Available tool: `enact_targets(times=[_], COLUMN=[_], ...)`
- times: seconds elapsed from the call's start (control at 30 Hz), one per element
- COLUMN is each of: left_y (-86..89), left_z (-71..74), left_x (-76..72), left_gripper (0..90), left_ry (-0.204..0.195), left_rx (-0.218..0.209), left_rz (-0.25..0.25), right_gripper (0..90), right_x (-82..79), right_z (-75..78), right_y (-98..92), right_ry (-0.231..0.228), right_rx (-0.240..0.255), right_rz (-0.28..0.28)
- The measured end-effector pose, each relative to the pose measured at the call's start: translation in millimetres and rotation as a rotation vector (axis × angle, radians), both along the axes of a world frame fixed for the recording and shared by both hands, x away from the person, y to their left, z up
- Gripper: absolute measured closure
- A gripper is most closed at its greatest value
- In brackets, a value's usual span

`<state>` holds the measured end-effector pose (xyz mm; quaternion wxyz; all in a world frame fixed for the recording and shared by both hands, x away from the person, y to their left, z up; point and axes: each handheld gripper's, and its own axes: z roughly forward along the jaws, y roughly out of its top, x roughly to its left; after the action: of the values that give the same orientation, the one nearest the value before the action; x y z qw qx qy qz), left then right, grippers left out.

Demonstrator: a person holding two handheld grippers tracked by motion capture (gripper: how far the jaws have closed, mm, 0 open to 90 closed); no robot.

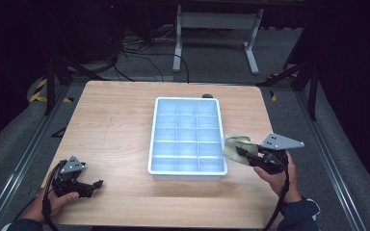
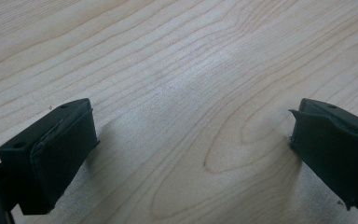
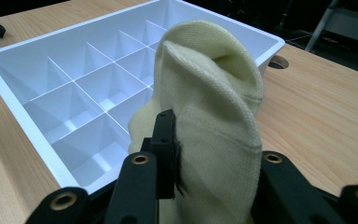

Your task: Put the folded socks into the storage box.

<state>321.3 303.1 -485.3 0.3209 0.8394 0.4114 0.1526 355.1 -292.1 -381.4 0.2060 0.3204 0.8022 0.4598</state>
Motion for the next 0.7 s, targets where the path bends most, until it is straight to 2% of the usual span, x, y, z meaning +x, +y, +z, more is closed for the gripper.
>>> enact_targets(times=[0.7], left_y=[0.0], left_z=[0.0], left_x=[0.0], left_gripper=[0.4], left_ry=[0.0], left_rx=[0.0], left_rz=[0.0], right_gripper=[70.7], right_x=[8.4], right_z=[3.0], right_y=[24.7], right_ry=[-0.002], right_rx=[-0.024], right_rz=[0.05])
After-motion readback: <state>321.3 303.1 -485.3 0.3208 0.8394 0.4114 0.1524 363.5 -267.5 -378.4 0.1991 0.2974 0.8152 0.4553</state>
